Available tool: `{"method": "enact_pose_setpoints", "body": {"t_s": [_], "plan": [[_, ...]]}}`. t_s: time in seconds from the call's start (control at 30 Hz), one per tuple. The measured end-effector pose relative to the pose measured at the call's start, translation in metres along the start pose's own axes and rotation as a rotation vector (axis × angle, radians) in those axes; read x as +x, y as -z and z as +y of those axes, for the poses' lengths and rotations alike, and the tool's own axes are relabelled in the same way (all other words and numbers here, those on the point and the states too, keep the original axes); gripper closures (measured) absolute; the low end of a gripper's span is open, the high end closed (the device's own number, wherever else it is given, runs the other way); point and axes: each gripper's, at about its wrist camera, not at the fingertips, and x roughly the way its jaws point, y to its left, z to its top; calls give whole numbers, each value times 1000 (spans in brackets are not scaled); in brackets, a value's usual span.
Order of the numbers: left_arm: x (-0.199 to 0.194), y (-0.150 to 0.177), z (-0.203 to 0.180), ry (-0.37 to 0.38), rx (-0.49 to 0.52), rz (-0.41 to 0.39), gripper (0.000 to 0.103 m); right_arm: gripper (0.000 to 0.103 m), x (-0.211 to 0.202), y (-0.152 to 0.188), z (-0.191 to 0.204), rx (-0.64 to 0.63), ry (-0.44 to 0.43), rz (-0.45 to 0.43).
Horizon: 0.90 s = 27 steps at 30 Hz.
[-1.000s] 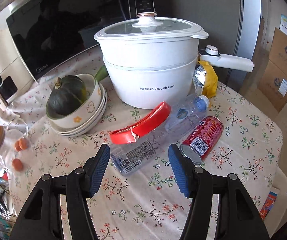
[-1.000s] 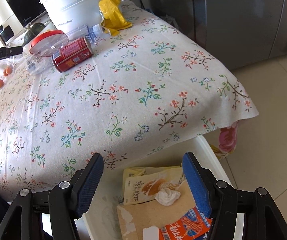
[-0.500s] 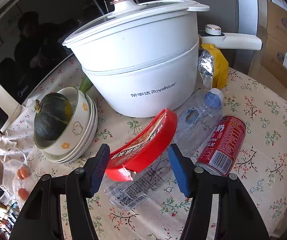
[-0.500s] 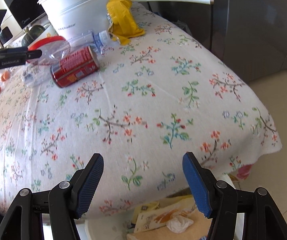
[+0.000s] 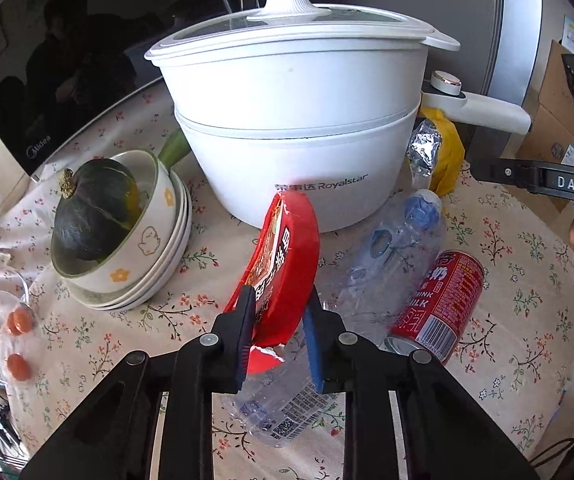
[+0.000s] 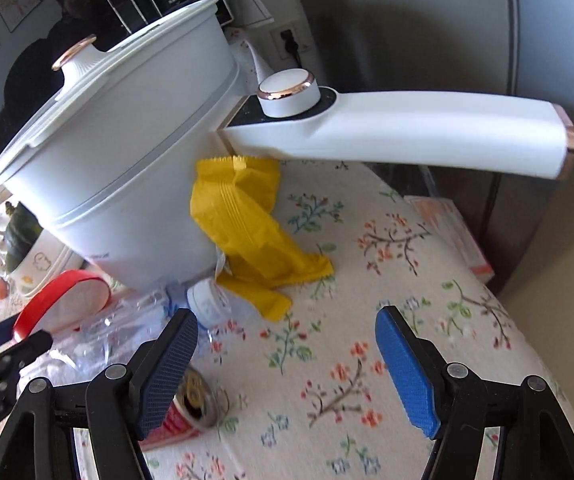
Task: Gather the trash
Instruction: 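Grasp the red plastic lid with the left tool while the right tool grasps the yellow wrapper, then carry the red lid and yellow wrapper over the bin and open both tools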
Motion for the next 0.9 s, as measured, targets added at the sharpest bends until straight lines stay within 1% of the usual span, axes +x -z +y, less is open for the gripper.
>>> {"method": "enact_pose_setpoints", "body": {"t_s": [0.07, 0.13, 0.23, 0.37, 0.4, 0.43, 0.47, 0.53, 0.67, 0.8, 0.87, 0.9], "plan": [[-3, 0, 3, 2, -15, -7, 85, 25, 12, -12, 6, -8, 20, 0], [-5, 0, 5, -5, -25, -11, 87, 25, 21, -22, 10, -9, 36, -9], [-5, 2, 10, -6, -45, -12, 87, 25, 35, -33, 16, -15, 62, -15], [-10, 3, 19, -30, -70, -26, 88, 25, 51, -41, 25, -51, 100, -14], [-13, 4, 20, -39, -73, -35, 88, 34, 52, -42, 28, -68, 105, -20], [-14, 4, 23, -47, -76, -44, 88, 59, 52, -42, 31, -83, 111, -29], [-17, 4, 25, -54, -80, -50, 88, 65, 53, -41, 33, -90, 119, -23], [-21, 3, 28, -74, -89, -58, 88, 66, 50, -37, 33, -78, 106, -22], [-36, 3, 29, -113, -83, -85, 88, 69, 30, -24, 32, -114, 109, -60], [-52, 7, 30, -99, -98, -108, 88, 70, 4, -16, 23, -106, 114, -96], [-63, 10, 29, -103, -101, -125, 88, 70, -7, -11, 18, -107, 128, -107], [-69, 12, 27, -102, -102, -134, 88, 70, -13, -9, 14, -97, 122, -107]]}}
